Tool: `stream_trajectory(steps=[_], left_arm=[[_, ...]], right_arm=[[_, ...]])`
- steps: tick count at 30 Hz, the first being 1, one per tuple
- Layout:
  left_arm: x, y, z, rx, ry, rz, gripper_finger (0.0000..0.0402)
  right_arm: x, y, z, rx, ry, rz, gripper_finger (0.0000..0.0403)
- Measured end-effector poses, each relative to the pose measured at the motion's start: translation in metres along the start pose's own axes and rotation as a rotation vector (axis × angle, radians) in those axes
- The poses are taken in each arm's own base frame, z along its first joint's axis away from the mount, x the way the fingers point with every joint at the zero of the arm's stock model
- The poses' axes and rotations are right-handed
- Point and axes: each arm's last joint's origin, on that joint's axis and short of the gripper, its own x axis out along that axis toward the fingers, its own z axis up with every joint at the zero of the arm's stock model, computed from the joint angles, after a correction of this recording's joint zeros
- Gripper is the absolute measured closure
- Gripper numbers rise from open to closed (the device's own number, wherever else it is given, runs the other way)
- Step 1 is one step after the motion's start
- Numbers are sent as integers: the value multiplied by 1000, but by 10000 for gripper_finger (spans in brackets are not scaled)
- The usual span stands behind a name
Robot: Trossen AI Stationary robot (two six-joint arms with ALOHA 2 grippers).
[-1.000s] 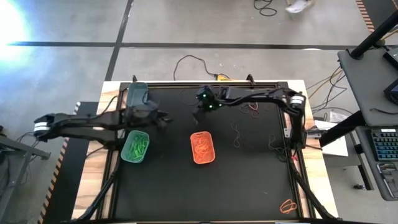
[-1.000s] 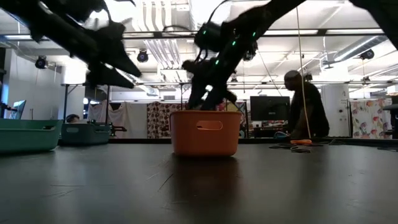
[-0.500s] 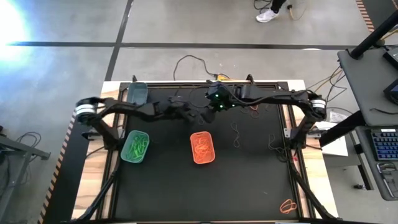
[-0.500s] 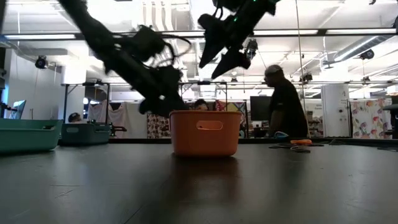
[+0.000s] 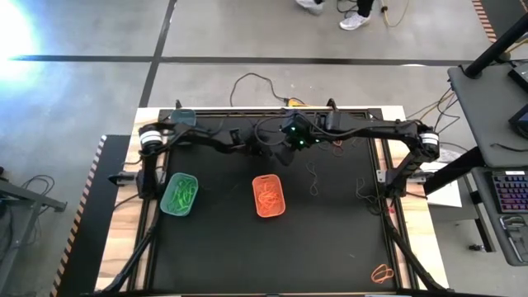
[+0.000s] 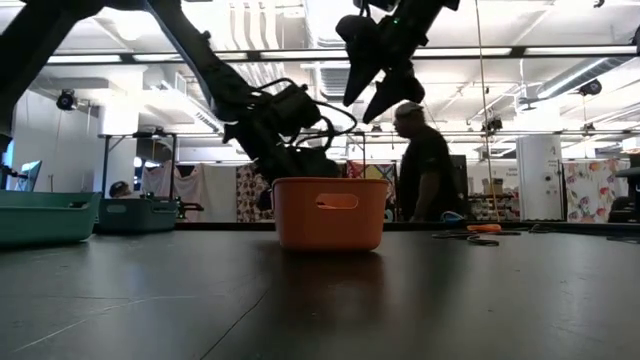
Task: Sort rubber bands into baskets
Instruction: Put the purple rubber band into the sky blue bin
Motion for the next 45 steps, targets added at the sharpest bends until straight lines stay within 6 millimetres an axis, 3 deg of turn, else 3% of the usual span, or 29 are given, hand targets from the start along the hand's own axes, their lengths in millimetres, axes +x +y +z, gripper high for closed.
stream_trajectory(steps=[5,9,12,20,22,33,40,45], left_arm=[[6,-4,0,19,34,62,115],[11,-8,-3,22,50,75,137],[15,-11,-9,6,56,105,184],[18,-13,-13,-42,56,137,367],[17,-12,-12,-43,56,128,392],[-14,-4,4,-28,42,113,401],[-51,3,19,-2,31,150,402],[-93,28,24,7,92,284,402]], right_arm=[[0,-1,-3,13,34,-7,152],[0,-1,-4,22,39,-10,156],[0,-1,-4,33,38,-10,156],[0,0,-4,74,63,36,162],[0,0,-4,78,65,40,164],[-1,3,-5,102,88,85,165],[-1,6,-7,98,91,90,165],[-1,10,-9,90,94,96,165]])
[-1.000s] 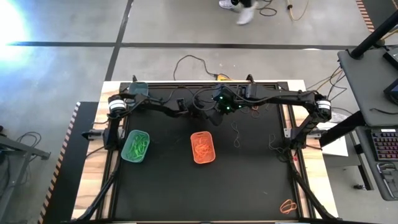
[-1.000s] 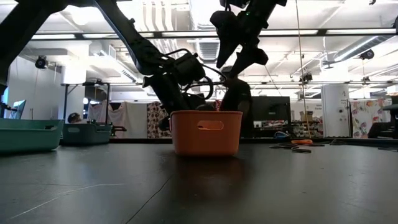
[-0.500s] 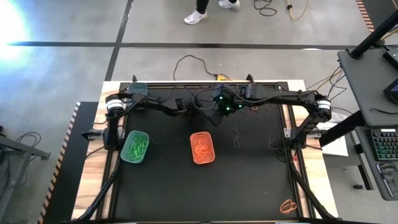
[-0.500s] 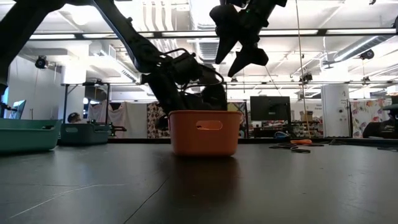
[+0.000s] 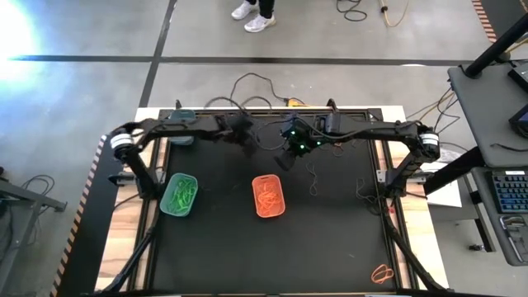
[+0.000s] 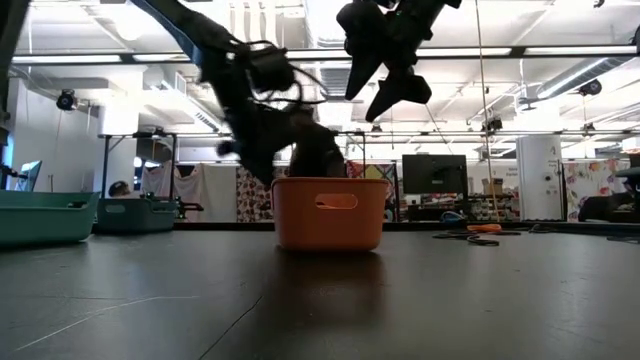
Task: Sort rubber bands into baskets
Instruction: Put the purple rubber band into the sky blue bin
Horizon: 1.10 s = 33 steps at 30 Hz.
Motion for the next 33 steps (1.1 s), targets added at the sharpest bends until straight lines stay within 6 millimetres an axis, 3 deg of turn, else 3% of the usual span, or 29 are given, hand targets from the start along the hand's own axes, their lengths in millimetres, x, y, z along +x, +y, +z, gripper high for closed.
stream_trajectory(steps=[9,15,25,33], left_arm=[[-50,102,-34,-92,274,374,402],[-59,141,-50,-174,418,435,401],[-22,162,-60,-278,530,381,401],[14,173,-67,-365,592,396,401]], right_arm=[[0,12,-7,-70,6,19,165],[0,14,-7,-136,-6,24,165],[-2,13,-7,-333,-12,24,165],[-18,-4,-7,-416,38,-25,165]])
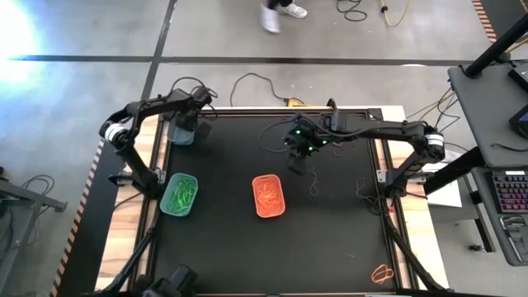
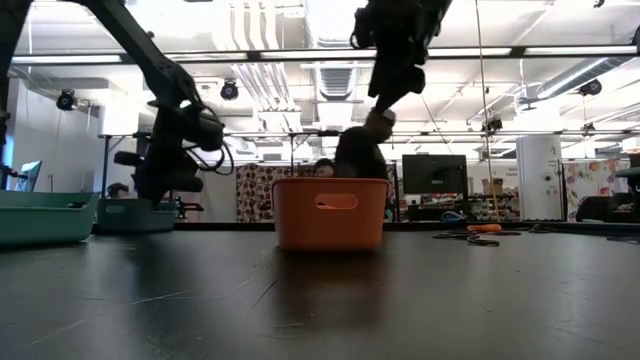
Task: Sort rubber bands into baskets
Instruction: Put the purple rubber band into the sky blue bin
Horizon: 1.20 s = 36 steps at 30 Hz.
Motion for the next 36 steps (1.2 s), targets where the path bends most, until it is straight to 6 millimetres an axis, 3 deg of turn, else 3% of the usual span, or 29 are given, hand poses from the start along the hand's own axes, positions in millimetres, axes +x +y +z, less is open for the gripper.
stream_trajectory(steps=[8,18,22,28,32,36], left_arm=[[6,-2,5,-45,-34,63,388],[-1,2,-1,7,9,18,255],[-26,7,-13,32,-30,9,213],[-84,24,-43,-13,-233,-59,171],[-115,33,-68,-44,-362,-190,149],[-133,33,-88,-34,-500,-298,130]], right_arm=[[-22,-16,-5,-34,-11,-26,165],[-20,-19,-19,0,70,-36,165],[-8,-18,-30,51,125,-39,165],[16,-23,-54,167,233,-72,165],[32,-25,-74,368,288,-193,165],[47,-27,-95,564,336,-239,165]])
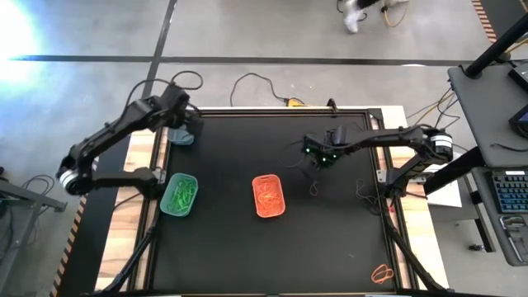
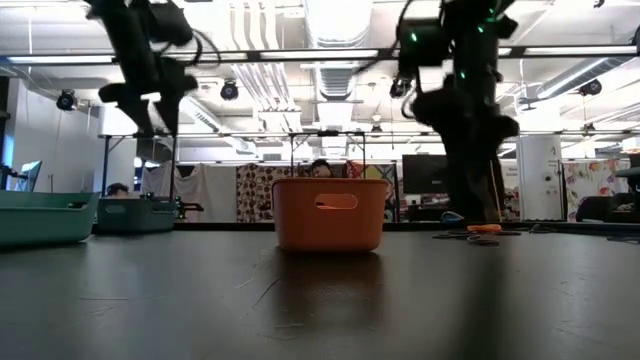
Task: Sort rubber bands into baskets
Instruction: Put the purple rubber band into the sky blue bin
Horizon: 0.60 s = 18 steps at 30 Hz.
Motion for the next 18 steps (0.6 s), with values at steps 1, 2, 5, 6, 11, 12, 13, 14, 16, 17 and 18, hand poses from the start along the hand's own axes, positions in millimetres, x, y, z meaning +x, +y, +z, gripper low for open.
stream_trajectory(steps=[1,2,5,6,11,12,13,14,16,17,18], left_arm=[[-4,-2,-3,11,-36,-27,126],[-7,-5,-6,22,-70,-65,123],[-12,-16,-16,56,-144,-195,118],[-13,-19,-19,65,-168,-238,118],[-15,-35,-36,99,-248,-366,119],[-15,-37,-39,104,-251,-380,119],[-15,-40,-41,110,-250,-394,119],[-16,-42,-44,122,-251,-406,119],[-16,-45,-48,143,-245,-423,119],[-17,-46,-50,152,-242,-430,119],[-17,-46,-52,157,-239,-434,119]], right_arm=[[6,-2,-3,53,25,8,165],[11,-3,-6,93,49,14,165],[25,-8,-13,182,76,13,165],[29,-9,-14,213,74,15,165],[46,-4,-10,292,33,80,165],[50,-3,-9,294,26,65,165],[55,-3,-8,296,25,50,166],[59,-2,-7,299,26,38,167],[65,0,-3,300,29,16,175],[66,1,-2,299,26,6,182],[68,2,-1,299,24,-8,190]])
